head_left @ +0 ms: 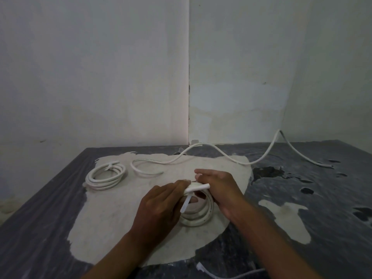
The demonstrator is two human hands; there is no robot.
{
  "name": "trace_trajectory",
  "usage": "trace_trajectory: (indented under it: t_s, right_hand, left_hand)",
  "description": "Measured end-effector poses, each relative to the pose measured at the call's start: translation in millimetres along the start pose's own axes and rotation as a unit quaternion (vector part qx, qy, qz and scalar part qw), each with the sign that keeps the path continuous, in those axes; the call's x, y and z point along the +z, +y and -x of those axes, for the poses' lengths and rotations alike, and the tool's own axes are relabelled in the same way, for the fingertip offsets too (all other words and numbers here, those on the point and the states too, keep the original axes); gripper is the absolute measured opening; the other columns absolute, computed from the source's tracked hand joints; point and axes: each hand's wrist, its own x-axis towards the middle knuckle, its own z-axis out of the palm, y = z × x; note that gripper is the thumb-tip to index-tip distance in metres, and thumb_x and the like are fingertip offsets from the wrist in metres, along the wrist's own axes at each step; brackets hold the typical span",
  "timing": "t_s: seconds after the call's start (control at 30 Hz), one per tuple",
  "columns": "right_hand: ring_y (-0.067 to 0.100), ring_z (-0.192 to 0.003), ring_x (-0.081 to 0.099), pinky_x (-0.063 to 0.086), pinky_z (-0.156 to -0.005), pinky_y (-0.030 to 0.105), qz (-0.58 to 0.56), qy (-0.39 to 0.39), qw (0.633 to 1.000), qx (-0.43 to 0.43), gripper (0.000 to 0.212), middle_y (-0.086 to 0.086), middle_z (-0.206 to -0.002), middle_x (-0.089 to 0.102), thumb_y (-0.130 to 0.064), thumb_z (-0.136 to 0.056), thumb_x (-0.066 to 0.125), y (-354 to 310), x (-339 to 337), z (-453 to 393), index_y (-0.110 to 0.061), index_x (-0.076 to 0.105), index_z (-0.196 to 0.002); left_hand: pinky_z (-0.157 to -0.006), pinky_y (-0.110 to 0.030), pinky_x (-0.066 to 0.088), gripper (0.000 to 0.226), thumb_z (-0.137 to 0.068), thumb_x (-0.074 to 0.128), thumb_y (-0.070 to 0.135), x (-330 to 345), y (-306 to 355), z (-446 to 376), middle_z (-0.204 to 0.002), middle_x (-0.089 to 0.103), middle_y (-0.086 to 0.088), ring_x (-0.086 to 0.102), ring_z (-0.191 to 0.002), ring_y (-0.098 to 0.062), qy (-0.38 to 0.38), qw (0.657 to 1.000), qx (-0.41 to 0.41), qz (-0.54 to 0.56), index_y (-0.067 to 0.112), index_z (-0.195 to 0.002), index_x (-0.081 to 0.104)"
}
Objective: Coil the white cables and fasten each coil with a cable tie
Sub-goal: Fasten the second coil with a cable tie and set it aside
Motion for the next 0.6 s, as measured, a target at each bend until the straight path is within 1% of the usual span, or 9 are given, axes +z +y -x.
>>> trace_trajectory:
  t_s: [0.07, 0.13, 0.2, 0.23, 0.3, 0.37, 0.47, 0.53, 0.6]
  right_hand:
    - [0.018, -0.079, 0.073, 0.056, -0.063, 0.025, 0.011, -0.004, 0.999, -0.033, 0.016, 0.008, -0.088, 0.075, -0.008, -0.089, 0.065, -2, 1, 2, -0.02, 0.075, -0.096]
    - [0.013, -0.073, 0.073, 0.056, -0.062, 0.023, 0.027, -0.006, 0.997, -0.066, 0.016, 0.005, -0.081, 0.076, -0.011, -0.091, 0.064, -4, 3, 4, -0.022, 0.072, -0.101]
    - [0.012, -0.074, 0.073, 0.057, -0.065, 0.023, 0.052, -0.016, 0.994, -0.093, 0.015, 0.002, -0.08, 0.077, -0.017, -0.091, 0.065, -6, 2, 6, -0.021, 0.07, -0.104]
    - [0.013, -0.076, 0.074, 0.057, -0.068, 0.024, 0.058, -0.027, 0.993, -0.097, 0.015, 0.002, -0.081, 0.077, -0.019, -0.091, 0.066, -8, 1, 7, -0.017, 0.071, -0.105]
    - [0.015, -0.078, 0.074, 0.057, -0.072, 0.026, 0.057, -0.047, 0.993, -0.092, 0.016, 0.001, -0.085, 0.077, -0.021, -0.089, 0.068, -13, -3, 10, -0.011, 0.073, -0.1]
    - [0.018, -0.081, 0.073, 0.057, -0.075, 0.029, 0.065, -0.053, 0.99, -0.11, 0.01, 0.001, -0.085, 0.077, -0.018, -0.085, 0.072, -17, -7, 12, -0.012, 0.076, -0.092]
    - [0.014, -0.083, 0.073, 0.057, -0.08, 0.033, 0.136, -0.035, 0.97, -0.2, 0.008, -0.003, -0.084, 0.077, -0.017, -0.078, 0.078, -19, -9, 16, -0.021, 0.078, -0.085]
    - [0.007, -0.081, 0.071, 0.056, -0.076, 0.027, 0.197, -0.021, 0.946, -0.257, 0.01, -0.009, -0.083, 0.076, -0.02, -0.077, 0.08, -19, -7, 19, -0.026, 0.078, -0.084]
    - [0.004, -0.079, 0.068, 0.054, -0.071, 0.021, 0.217, -0.016, 0.932, -0.289, 0.01, -0.014, -0.082, 0.075, -0.022, -0.077, 0.08, -21, -5, 21, -0.028, 0.077, -0.085]
  left_hand:
    - [-0.072, -0.017, 0.047, 0.033, -0.081, 0.071, 0.019, 2, -1, 0, -0.104, 0.073, -0.004, 0.063, -0.081, -0.01, 0.008, 1.0, 0.005, 0.001, 0.008, -0.113, 0.069]
    - [-0.07, -0.017, 0.048, 0.03, -0.085, 0.066, 0.023, 2, 1, 0, -0.102, 0.073, -0.004, 0.061, -0.082, -0.009, 0.018, 1.0, 0.013, 0.002, 0.008, -0.111, 0.069]
    - [-0.069, -0.017, 0.048, 0.029, -0.087, 0.062, 0.026, 1, 2, -1, -0.101, 0.073, -0.004, 0.062, -0.081, -0.008, 0.023, 1.0, 0.017, 0.006, 0.008, -0.109, 0.07]
    - [-0.069, -0.016, 0.047, 0.029, -0.088, 0.061, 0.027, 0, 3, -2, -0.101, 0.073, -0.003, 0.062, -0.081, -0.008, 0.025, 0.999, 0.017, 0.008, 0.009, -0.108, 0.07]
    - [-0.067, -0.017, 0.047, 0.029, -0.088, 0.062, 0.027, 0, 5, -2, -0.1, 0.073, -0.003, 0.06, -0.081, -0.006, 0.031, 0.999, 0.015, 0.016, 0.009, -0.108, 0.071]
    - [-0.063, -0.019, 0.047, 0.028, -0.087, 0.064, 0.027, -1, 5, -3, -0.1, 0.073, -0.002, 0.059, -0.079, -0.005, 0.034, 0.999, 0.012, 0.026, 0.009, -0.107, 0.071]
    - [-0.06, -0.024, 0.048, 0.027, -0.088, 0.064, 0.028, -1, 6, -4, -0.101, 0.073, -0.001, 0.057, -0.08, -0.004, 0.034, 0.999, 0.01, 0.033, 0.01, -0.107, 0.071]
    - [-0.059, -0.026, 0.049, 0.026, -0.089, 0.064, 0.028, -1, 5, -4, -0.101, 0.073, 0.0, 0.057, -0.081, -0.004, 0.031, 0.999, 0.01, 0.034, 0.01, -0.107, 0.071]
    - [-0.059, -0.027, 0.049, 0.026, -0.088, 0.065, 0.028, 0, 3, -2, -0.102, 0.073, 0.0, 0.057, -0.083, -0.004, 0.03, 0.999, 0.009, 0.035, 0.01, -0.107, 0.071]
